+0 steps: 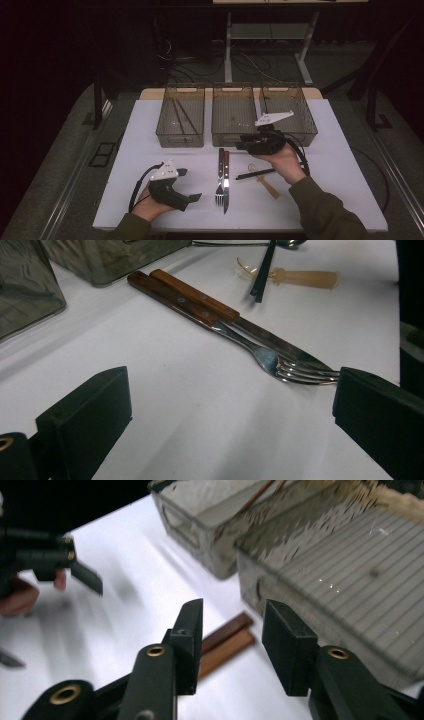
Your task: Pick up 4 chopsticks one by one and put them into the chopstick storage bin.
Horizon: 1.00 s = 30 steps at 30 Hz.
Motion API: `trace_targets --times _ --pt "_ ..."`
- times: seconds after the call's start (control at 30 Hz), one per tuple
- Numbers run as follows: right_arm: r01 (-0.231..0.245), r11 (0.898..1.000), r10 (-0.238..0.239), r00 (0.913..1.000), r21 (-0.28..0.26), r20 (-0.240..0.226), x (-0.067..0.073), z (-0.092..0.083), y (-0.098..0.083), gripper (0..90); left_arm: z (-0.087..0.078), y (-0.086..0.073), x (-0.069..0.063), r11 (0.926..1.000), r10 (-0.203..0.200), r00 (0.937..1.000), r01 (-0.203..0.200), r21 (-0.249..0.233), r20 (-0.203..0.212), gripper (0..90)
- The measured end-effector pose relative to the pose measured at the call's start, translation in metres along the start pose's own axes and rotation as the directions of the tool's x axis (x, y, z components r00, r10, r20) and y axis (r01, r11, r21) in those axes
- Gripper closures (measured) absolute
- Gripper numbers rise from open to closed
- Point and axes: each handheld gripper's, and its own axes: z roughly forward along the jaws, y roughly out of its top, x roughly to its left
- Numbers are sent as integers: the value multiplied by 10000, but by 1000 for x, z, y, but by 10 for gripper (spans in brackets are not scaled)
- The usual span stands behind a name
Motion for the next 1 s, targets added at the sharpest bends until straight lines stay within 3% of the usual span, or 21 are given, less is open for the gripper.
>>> trace_targets --times 0.27,0.5,0.67,0.73,1.0 --pt "46 9995 -43 9999 321 -108 10 -3 -36 714 0 0 1 10000 5 10000 -5 56 -49 9" --pt "278 9951 -249 9992 945 -313 20 -2 -63 824 -1 0 1 10000 -15 10000 15 24 0 9" --pt "650 9867 -589 9973 1491 -444 26 0 -77 893 -1 0 1 10000 -4 10000 4 23 -5 8" --pt "516 9850 -433 9976 1645 -537 27 2 -82 895 -1 0 1 10000 19 10000 -19 34 -8 8" --pt "932 9650 -804 9948 2452 -619 33 17 -88 896 -1 0 1 10000 54 10000 -54 53 5 9"
